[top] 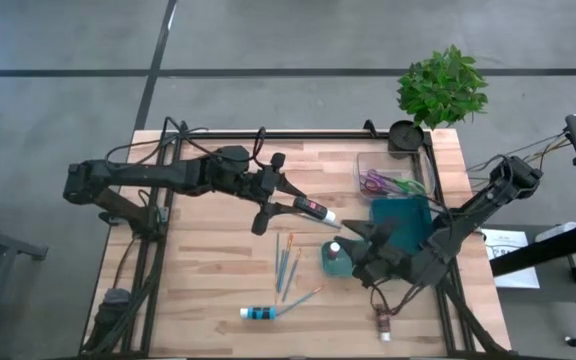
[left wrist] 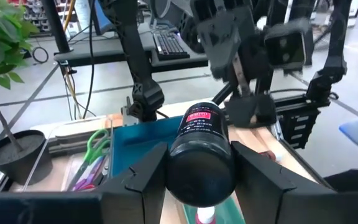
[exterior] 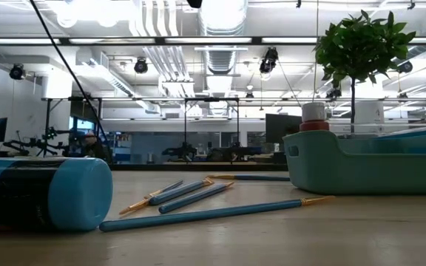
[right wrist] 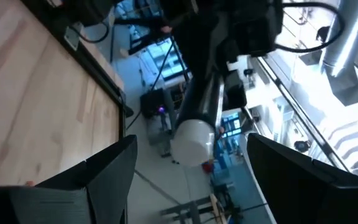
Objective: Pick & Place Paint Supplies
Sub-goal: Put the black paint bottle into the green bin
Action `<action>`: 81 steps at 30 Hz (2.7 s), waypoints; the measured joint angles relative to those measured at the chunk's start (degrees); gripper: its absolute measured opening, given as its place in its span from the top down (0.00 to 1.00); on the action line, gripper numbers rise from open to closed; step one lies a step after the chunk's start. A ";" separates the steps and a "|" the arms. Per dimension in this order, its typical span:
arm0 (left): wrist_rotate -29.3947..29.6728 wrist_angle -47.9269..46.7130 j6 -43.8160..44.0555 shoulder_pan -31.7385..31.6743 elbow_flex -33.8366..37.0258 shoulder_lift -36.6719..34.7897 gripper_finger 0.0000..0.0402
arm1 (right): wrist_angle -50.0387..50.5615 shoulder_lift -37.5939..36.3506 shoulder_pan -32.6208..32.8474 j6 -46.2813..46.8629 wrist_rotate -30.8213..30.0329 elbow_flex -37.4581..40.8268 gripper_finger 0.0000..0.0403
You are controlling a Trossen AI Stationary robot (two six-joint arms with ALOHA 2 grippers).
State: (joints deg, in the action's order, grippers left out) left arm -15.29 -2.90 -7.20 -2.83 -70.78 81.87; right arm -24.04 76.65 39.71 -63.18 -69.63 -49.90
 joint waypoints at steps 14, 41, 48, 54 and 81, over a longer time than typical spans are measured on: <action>-0.02 4.12 4.52 0.00 0.00 0.00 0.59 | -9.75 0.02 -3.32 -9.72 4.17 0.19 0.25; -2.80 4.97 8.34 0.07 0.00 0.00 0.59 | -11.38 -0.13 -7.32 -16.52 8.23 0.21 0.60; -3.17 4.80 8.59 0.07 0.00 0.00 0.59 | -10.66 -0.09 -5.74 -16.70 8.18 0.21 0.72; -3.19 4.84 8.59 0.09 0.00 0.04 0.59 | -10.72 -0.09 -5.42 -16.72 8.40 0.21 0.65; -2.93 5.70 8.76 0.02 0.00 0.04 0.59 | -12.41 -0.11 -5.47 -19.33 9.61 0.21 0.54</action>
State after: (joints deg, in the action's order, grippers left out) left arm -18.21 2.80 1.56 -2.81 -70.78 81.91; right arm -36.45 76.53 34.24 -82.51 -60.02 -49.69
